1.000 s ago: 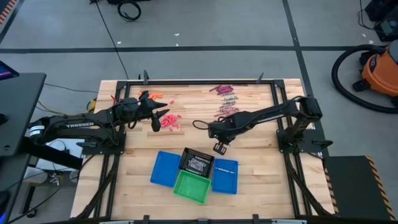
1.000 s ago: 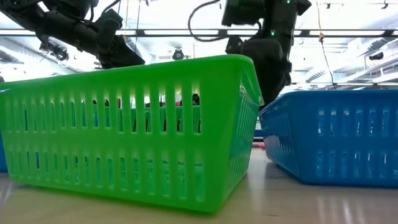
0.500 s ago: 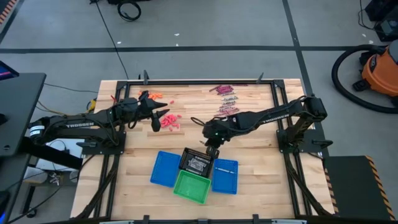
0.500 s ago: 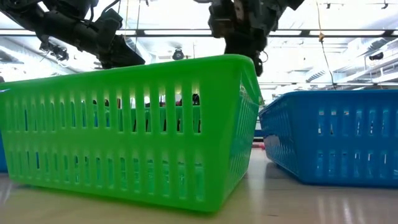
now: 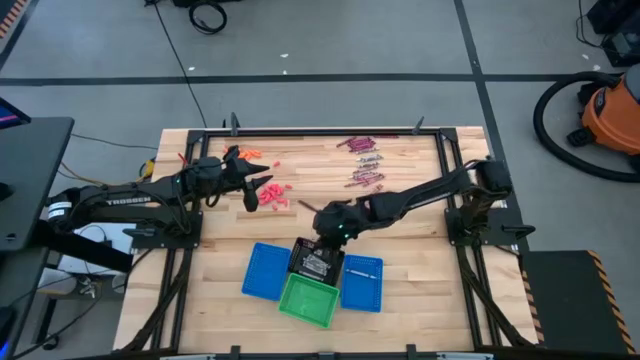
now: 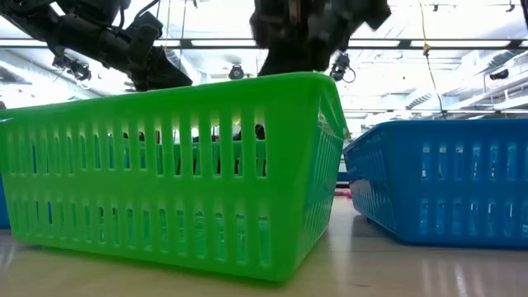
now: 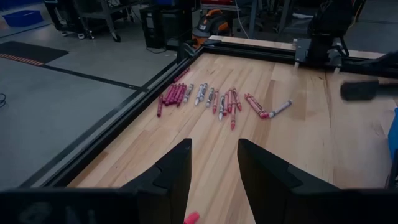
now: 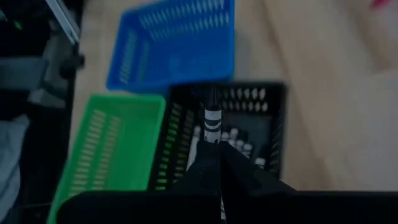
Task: Sort crayons
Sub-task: Put the black crayon into the black bin, then put the white crayon into the right blue bin
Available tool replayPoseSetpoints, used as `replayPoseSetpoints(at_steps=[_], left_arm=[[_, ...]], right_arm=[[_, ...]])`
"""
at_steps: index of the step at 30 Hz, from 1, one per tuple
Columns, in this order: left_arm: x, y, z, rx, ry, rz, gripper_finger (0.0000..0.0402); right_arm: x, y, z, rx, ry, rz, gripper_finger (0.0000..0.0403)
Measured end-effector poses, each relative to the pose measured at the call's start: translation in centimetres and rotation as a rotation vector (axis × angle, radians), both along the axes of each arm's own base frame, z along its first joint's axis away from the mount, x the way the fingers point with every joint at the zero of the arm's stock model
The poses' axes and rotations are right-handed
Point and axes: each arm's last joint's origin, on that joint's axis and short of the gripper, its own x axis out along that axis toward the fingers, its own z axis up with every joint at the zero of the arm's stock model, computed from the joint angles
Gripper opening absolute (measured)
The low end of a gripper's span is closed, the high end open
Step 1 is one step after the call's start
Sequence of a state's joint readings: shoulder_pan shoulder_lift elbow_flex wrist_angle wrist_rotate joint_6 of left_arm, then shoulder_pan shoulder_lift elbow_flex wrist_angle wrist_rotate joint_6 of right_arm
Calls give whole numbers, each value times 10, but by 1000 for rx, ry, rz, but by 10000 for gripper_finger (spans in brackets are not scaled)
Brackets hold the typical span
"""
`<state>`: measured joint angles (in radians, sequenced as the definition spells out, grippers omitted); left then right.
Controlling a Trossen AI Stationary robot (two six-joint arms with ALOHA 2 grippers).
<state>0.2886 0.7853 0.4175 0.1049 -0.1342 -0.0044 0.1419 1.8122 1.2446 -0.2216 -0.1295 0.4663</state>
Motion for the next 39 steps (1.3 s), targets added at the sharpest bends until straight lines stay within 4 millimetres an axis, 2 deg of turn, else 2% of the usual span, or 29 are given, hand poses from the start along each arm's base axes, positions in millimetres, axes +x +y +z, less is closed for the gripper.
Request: replayPoseSetpoints(at_steps=[8, 14, 19, 30, 34, 39], left_arm=[[0, 0, 0, 0, -2, 0, 141], [0, 0, 0, 1, -2, 0, 141], [0, 0, 0, 1, -2, 0, 141], [0, 0, 0, 0, -1, 0, 141], [0, 0, 0, 0, -1, 0, 141], [0, 0, 0, 0, 0, 0, 141]], right_arm=[[9, 10, -48, -12, 121, 58, 5], [9, 10, -53, -21, 141, 53, 7], [9, 10, -58, -26, 165, 52, 24], [9, -1, -50, 11, 154, 40, 91], [2, -10, -34, 4, 157, 21, 93], [-14, -24, -3, -115, 145, -81, 92]])
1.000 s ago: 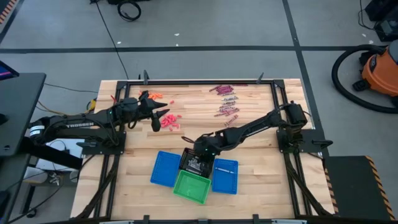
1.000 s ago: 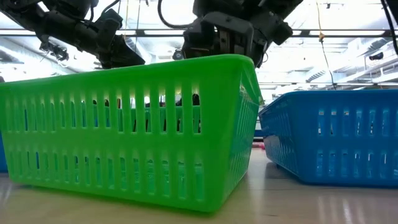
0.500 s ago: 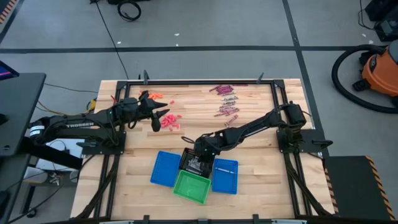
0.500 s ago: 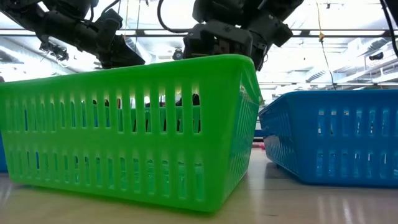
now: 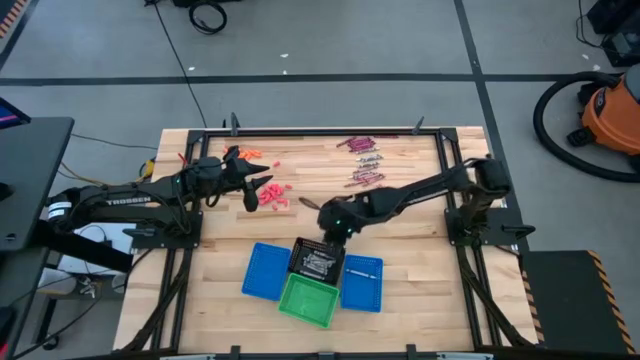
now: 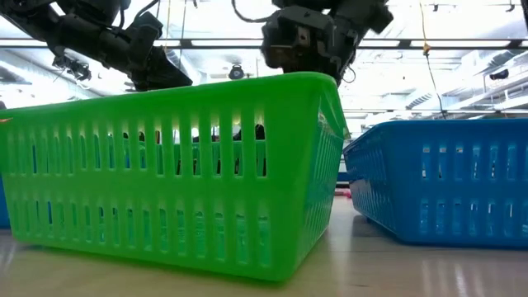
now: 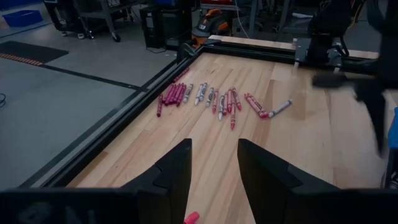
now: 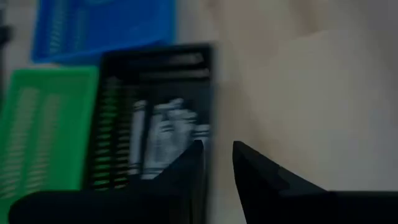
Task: Sort crayons
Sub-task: Put the white crayon into the right blue bin
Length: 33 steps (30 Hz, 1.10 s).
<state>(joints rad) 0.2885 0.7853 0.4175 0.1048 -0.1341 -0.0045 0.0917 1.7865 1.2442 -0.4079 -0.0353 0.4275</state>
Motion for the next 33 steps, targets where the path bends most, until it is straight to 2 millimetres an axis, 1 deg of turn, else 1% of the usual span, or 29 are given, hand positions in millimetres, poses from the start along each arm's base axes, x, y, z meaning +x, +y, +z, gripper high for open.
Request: replayPoseSetpoints(at_steps=[3, 7, 9, 11, 13, 16, 18, 22, 25, 28, 33], left_arm=[[0, 0, 0, -1, 4, 0, 141], [0, 0, -1, 13, 12, -4, 141], [0, 0, -1, 40, 25, -12, 141], [0, 0, -1, 56, 31, -17, 141], [0, 0, 0, 69, 36, -20, 141], [0, 0, 0, 80, 41, -23, 141], [0, 0, 0, 83, 43, -24, 141], [0, 0, 0, 85, 44, -25, 141], [0, 0, 0, 85, 44, -25, 141], [0, 0, 0, 96, 48, -28, 141], [0, 0, 0, 115, 54, -32, 141]], right_arm=[[-12, -7, 5, -127, 76, -58, 92], [-27, -18, -5, -252, 262, -96, 92], [-36, -25, -11, -284, 351, -108, 92], [-43, -33, -17, -294, 400, -122, 92], [-54, -40, -18, -290, 447, -139, 92], [-67, -49, -16, -275, 460, -160, 92], [-79, -57, -19, -271, 487, -172, 92], [-93, -70, -29, -234, 478, -191, 93], [-97, -77, -39, -192, 459, -197, 98], [-100, -81, -46, -186, 455, -193, 106], [-100, -87, -47, -189, 436, -201, 114]])
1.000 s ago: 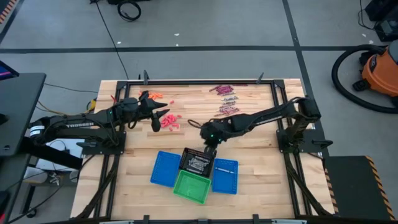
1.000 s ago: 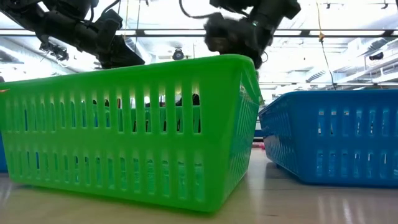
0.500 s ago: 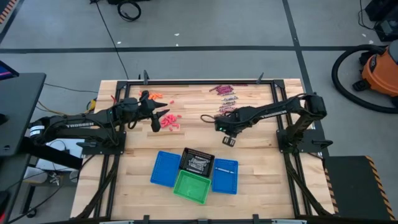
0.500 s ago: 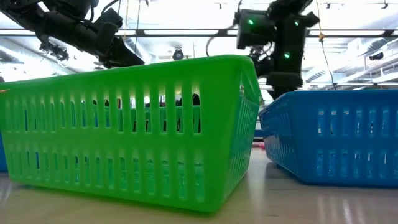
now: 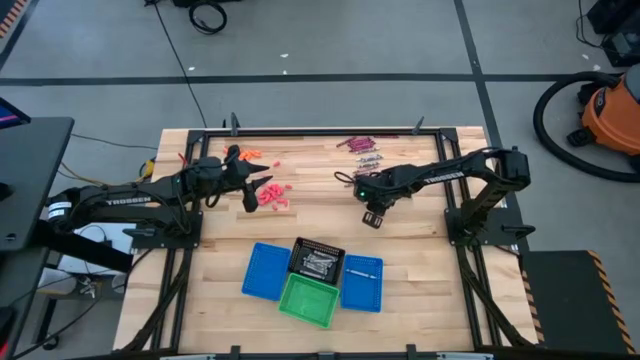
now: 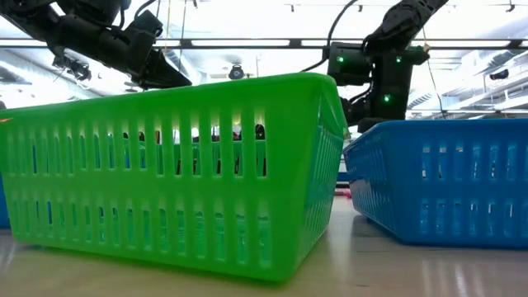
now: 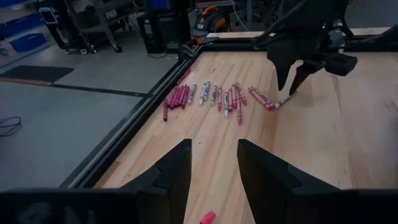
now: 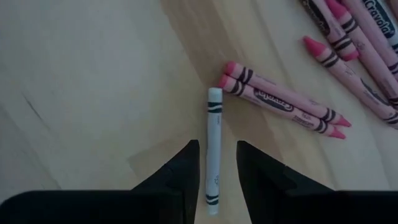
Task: Sort crayons
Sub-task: Put the white crayon into the right blue bin
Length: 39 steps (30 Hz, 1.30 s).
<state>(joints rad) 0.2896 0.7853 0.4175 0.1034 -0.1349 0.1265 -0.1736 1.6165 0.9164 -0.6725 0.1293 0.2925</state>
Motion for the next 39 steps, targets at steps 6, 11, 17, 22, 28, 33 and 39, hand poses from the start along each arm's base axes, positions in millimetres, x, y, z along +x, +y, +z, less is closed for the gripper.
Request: replayPoseSetpoints(at_steps=[6, 11, 17, 22, 28, 33, 39], left_arm=[[0, 0, 0, 24, 7, -4, 141], [0, 0, 0, 47, 17, -11, 141], [0, 0, 0, 72, 30, -18, 141], [0, 0, -1, 111, 62, -32, 141], [0, 0, -1, 136, 75, -40, 141], [0, 0, -1, 135, 76, -40, 141], [0, 0, -1, 135, 76, -40, 141]], right_arm=[[-7, -7, -11, 20, -10, -27, 115], [-9, -7, -17, 72, -33, -24, 115], [-9, -6, -18, 72, -33, -41, 113], [-10, -6, -19, 78, -36, -72, 93], [-16, -5, -23, 86, -19, -102, 48], [-12, -6, -20, 79, -18, -84, 16], [-4, -7, -9, 72, -40, -65, 7]])
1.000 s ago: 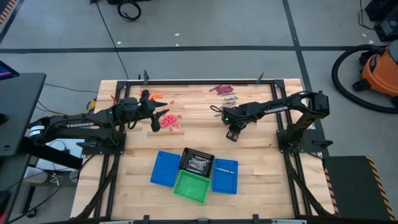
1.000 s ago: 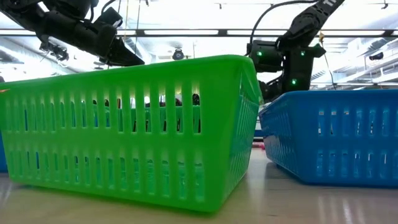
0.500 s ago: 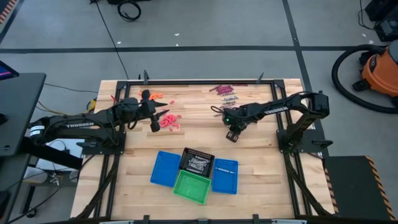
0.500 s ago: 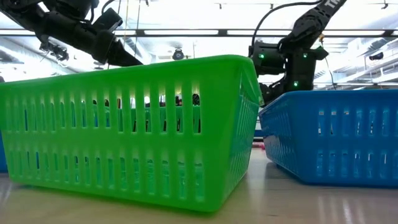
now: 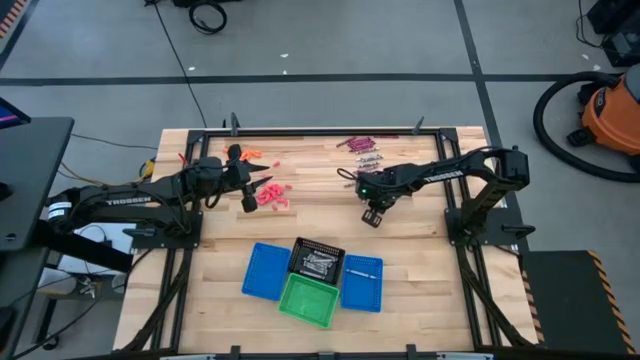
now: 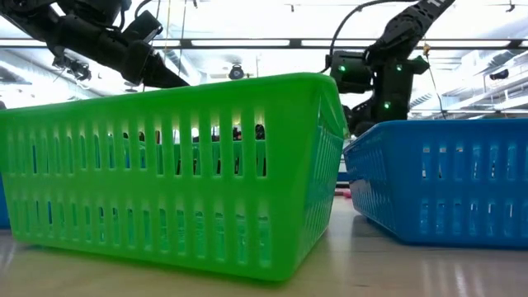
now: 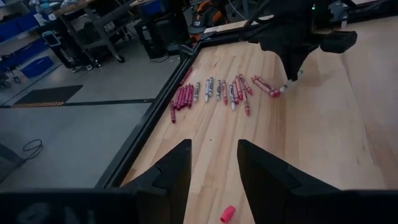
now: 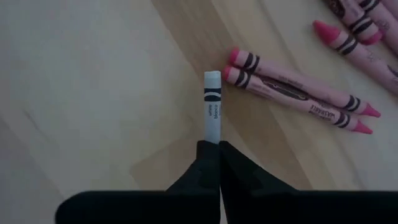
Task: Sort crayons
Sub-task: Put the white crayon into the right blue bin
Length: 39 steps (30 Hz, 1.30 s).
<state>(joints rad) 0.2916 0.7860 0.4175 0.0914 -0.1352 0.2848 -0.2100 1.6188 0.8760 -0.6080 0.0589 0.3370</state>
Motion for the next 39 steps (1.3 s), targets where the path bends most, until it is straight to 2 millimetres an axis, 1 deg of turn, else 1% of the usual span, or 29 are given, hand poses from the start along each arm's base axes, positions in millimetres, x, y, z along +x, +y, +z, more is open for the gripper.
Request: replayPoseSetpoints(at_steps=[5, 9, 13, 15, 20, 25, 29, 33, 36, 39], left_arm=[[0, 0, 0, -7, -3, 2, 141], [0, 0, 0, -11, -4, 3, 141], [0, 0, -1, -34, -10, 10, 141], [0, 0, -1, -48, -15, 14, 141], [0, 0, -1, -78, -21, 24, 141], [0, 0, -1, -83, -24, 25, 141], [0, 0, -1, -84, -24, 25, 141], [0, 0, -1, -90, -27, 28, 141], [0, 0, -1, -92, -28, 28, 141], [0, 0, -1, -92, -28, 28, 141]], right_arm=[[10, 1, 15, -3, -20, 16, 7], [26, 12, 34, 29, -103, 73, 7], [42, 34, 55, 50, -184, 151, 7], [48, 48, 64, 57, -215, 198, 8], [54, 84, 78, 125, -262, 267, 8], [48, 116, 78, 171, -232, 268, 9], [42, 136, 77, 156, -214, 260, 9], [37, 151, 76, 129, -208, 237, 9], [31, 157, 68, 125, -187, 215, 9], [28, 162, 61, 162, -186, 197, 9]])
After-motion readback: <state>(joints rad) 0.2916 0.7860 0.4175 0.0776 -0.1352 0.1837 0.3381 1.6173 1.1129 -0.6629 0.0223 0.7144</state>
